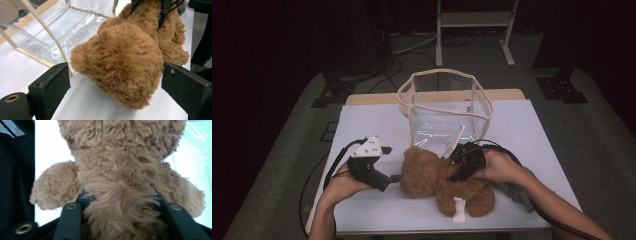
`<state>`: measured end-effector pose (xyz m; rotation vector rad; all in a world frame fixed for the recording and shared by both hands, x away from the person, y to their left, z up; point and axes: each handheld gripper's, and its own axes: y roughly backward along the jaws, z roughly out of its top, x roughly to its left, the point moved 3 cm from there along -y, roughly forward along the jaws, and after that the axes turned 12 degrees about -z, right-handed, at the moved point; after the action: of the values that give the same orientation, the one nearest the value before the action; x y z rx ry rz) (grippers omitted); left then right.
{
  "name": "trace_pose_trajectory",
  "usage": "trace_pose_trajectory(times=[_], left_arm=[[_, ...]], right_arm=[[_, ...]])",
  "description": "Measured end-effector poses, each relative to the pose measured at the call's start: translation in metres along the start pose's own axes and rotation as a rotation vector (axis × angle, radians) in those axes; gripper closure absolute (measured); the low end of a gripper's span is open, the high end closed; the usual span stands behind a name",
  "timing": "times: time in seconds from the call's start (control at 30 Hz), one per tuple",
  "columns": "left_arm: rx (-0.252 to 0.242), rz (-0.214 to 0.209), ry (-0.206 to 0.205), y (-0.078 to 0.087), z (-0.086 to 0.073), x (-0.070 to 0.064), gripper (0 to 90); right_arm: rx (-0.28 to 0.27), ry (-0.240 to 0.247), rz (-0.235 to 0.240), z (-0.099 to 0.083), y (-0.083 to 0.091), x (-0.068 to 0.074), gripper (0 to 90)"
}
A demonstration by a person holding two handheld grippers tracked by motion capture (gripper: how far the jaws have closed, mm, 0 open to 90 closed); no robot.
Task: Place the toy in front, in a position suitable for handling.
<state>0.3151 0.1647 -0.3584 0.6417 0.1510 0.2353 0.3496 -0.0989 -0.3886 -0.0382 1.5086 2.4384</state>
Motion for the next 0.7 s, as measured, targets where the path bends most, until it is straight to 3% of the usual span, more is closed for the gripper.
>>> trace_pose_trajectory(times=[0.17,0.5,0.7], left_arm=[[-0.008,0.007,0.003,0.003,-0.001,0.001,7.3],[-0.034,0.045,0.011,0.019,-0.003,0.002,7.3],[-0.049,0.071,0.021,0.03,-0.005,0.003,7.3]], right_arm=[[-0.038,0.024,-0.004,0.006,0.013,-0.002,62.2],[-0.099,0.054,-0.01,0.017,0.039,0.002,65.0],[-0.094,0.059,-0.013,0.019,0.056,0.001,66.1]])
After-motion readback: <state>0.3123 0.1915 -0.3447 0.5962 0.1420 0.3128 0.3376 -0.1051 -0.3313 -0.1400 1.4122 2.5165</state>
